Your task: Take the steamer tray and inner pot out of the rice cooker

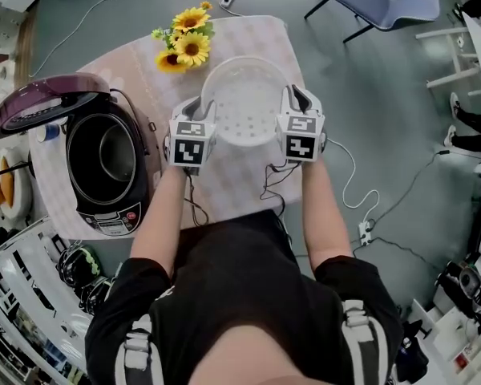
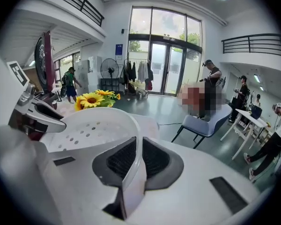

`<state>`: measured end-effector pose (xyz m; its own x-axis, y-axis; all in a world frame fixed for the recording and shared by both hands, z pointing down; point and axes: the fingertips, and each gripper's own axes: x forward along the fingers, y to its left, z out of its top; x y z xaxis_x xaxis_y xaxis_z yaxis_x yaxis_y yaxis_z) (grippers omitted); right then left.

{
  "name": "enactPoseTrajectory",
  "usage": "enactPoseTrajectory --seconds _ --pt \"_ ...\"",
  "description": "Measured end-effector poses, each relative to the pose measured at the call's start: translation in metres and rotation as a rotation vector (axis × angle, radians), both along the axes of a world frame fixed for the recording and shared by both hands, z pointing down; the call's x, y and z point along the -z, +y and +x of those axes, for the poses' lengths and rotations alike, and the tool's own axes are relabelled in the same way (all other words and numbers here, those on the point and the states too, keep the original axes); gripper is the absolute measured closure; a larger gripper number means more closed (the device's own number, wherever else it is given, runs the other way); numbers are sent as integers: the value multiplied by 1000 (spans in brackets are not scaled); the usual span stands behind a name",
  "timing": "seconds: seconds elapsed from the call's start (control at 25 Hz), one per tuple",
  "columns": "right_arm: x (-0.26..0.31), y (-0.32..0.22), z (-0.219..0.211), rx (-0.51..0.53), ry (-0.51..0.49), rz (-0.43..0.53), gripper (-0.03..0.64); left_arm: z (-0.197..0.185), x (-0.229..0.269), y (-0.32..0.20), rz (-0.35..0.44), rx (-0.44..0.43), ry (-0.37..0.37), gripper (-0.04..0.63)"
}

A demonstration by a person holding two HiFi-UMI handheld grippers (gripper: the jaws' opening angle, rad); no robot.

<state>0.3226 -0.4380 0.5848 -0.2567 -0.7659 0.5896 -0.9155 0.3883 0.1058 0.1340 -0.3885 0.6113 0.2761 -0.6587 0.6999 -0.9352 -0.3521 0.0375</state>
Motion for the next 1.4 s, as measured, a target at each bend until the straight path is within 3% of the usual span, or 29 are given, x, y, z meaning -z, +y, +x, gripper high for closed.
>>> enactPoseTrajectory --seconds 0.48,1.12,1.24,1.4 --pt "-52 -32 -9 -8 -52 -43 575 -13 -49 -35 -23 39 -37 503" --pt "-99 -40 -16 -6 -45 -123 577 -20 -96 -37 -109 91 -10 514" --pt "-108 -34 -15 4 -20 -146 574 -19 -96 -36 -82 68 -53 512" --pt "-110 -35 -12 -21 -29 -170 574 -16 -97 -34 -56 -21 -165 481"
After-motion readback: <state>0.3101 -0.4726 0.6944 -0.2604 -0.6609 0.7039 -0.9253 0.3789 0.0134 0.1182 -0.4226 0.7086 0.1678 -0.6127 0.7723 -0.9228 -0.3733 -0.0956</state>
